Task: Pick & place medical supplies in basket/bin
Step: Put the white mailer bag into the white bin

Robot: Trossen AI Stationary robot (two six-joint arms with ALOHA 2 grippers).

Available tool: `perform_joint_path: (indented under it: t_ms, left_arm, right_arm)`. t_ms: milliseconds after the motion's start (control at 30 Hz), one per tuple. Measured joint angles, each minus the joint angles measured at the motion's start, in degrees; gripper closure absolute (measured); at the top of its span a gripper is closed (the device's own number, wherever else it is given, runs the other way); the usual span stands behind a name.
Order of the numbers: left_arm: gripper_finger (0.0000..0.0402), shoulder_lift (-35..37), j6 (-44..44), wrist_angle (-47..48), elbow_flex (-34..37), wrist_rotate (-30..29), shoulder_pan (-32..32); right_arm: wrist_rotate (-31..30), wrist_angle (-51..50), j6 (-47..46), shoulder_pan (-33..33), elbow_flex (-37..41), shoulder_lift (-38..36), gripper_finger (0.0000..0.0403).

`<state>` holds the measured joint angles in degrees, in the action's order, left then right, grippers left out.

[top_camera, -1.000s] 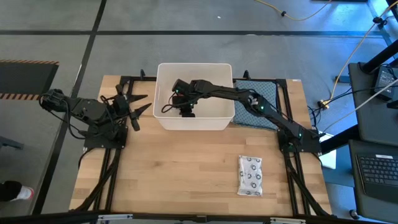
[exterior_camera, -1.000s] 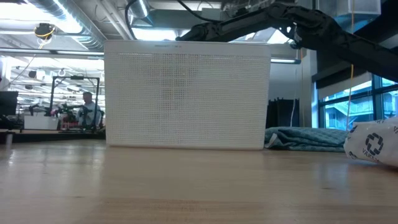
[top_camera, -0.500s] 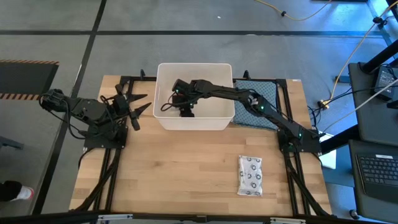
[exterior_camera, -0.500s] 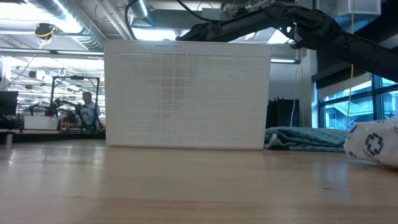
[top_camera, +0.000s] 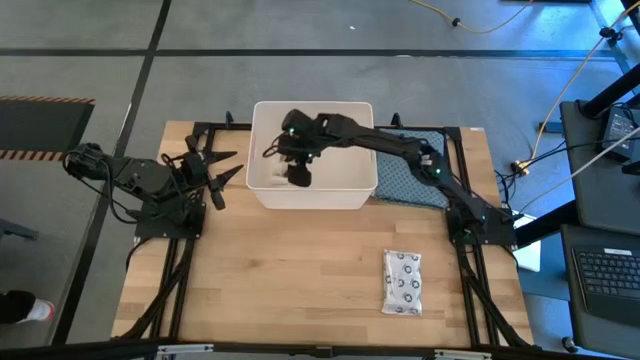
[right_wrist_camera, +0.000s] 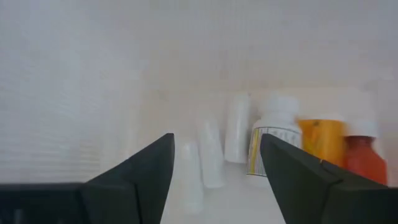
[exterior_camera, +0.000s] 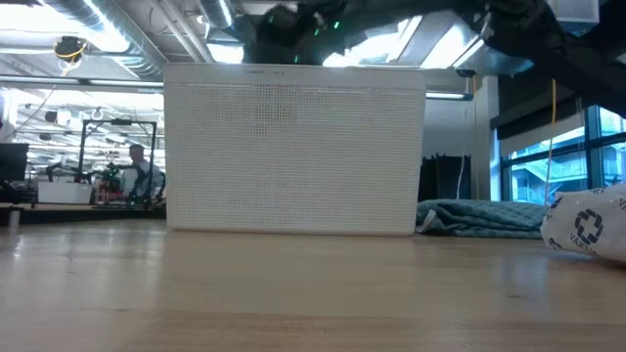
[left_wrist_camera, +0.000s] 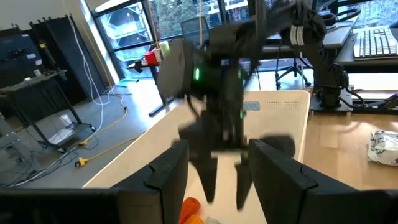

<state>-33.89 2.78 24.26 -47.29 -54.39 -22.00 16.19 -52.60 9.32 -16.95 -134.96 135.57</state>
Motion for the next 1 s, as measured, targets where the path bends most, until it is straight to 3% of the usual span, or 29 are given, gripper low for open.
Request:
perform_joint_path:
  t_ms: [267,533,800,1000]
  left_arm:
    - [0.024,0.02,-0.01,-0.01,0.0,0.4,0.0]
    - [0.024,0.02,-1.29,0.01,0.0,4.73,-0.02]
    - [0.024,-4.2,-5.5,-0.01,0.0,15.41,-0.02]
    - [0.024,-10.9,-8.04,-0.66,0.07,22.61,-0.02]
  right_arm:
    - [-0.35,-0.69,-7.94,2.04,0.0,-9.77,0.0163]
    - [-12.82,-13.71,-18.17,11.02,-0.13,-19.79,0.0163]
    - [-22.18,-24.81,-37.91,25.53,0.35,-19.92,0.0163]
    - [-30.93,-38.23,-61.13,34.68,0.51,-20.38,0.0163]
